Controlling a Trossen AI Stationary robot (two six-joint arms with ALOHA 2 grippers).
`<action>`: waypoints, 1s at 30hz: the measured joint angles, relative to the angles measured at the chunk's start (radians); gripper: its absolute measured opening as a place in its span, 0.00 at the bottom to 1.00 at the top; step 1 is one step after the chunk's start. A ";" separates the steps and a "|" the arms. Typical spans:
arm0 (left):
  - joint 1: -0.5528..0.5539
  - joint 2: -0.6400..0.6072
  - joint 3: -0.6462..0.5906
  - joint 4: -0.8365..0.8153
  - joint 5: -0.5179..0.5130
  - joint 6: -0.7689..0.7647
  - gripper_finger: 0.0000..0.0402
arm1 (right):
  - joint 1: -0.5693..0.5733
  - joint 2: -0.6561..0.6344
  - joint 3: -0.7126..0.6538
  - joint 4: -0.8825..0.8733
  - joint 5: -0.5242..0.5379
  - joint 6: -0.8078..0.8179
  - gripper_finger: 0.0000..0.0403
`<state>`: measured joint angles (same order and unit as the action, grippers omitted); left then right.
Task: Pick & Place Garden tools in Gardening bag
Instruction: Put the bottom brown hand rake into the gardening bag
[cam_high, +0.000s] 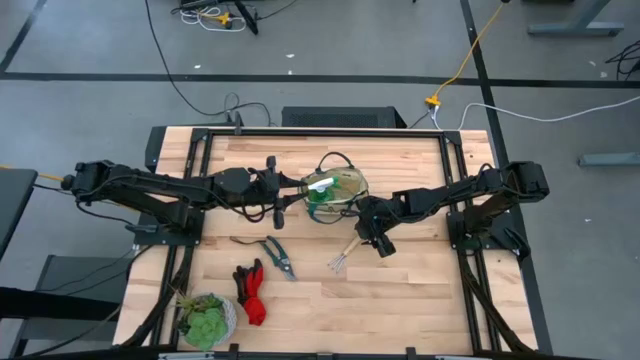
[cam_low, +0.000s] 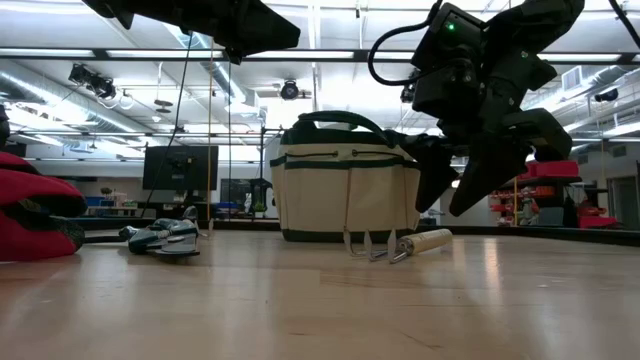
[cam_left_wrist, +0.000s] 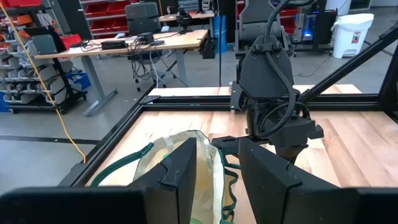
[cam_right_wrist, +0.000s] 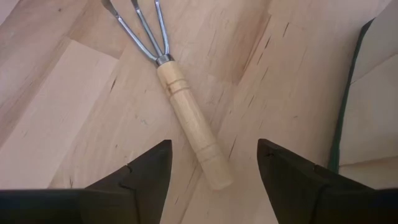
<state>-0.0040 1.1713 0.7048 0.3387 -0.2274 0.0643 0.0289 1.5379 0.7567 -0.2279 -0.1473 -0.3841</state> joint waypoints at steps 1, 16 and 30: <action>0.000 0.000 0.000 0.000 0.000 0.000 0.31 | 0.001 0.000 0.000 -0.001 0.000 -0.004 0.59; 0.000 0.000 0.000 0.000 0.000 0.000 0.31 | 0.046 0.000 0.110 -0.161 0.068 -0.028 0.59; 0.000 0.000 0.000 0.000 0.000 0.000 0.31 | 0.051 0.083 0.122 -0.196 0.086 -0.041 0.59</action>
<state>-0.0040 1.1713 0.7048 0.3386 -0.2276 0.0643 0.0803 1.6209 0.8783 -0.4240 -0.0608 -0.4255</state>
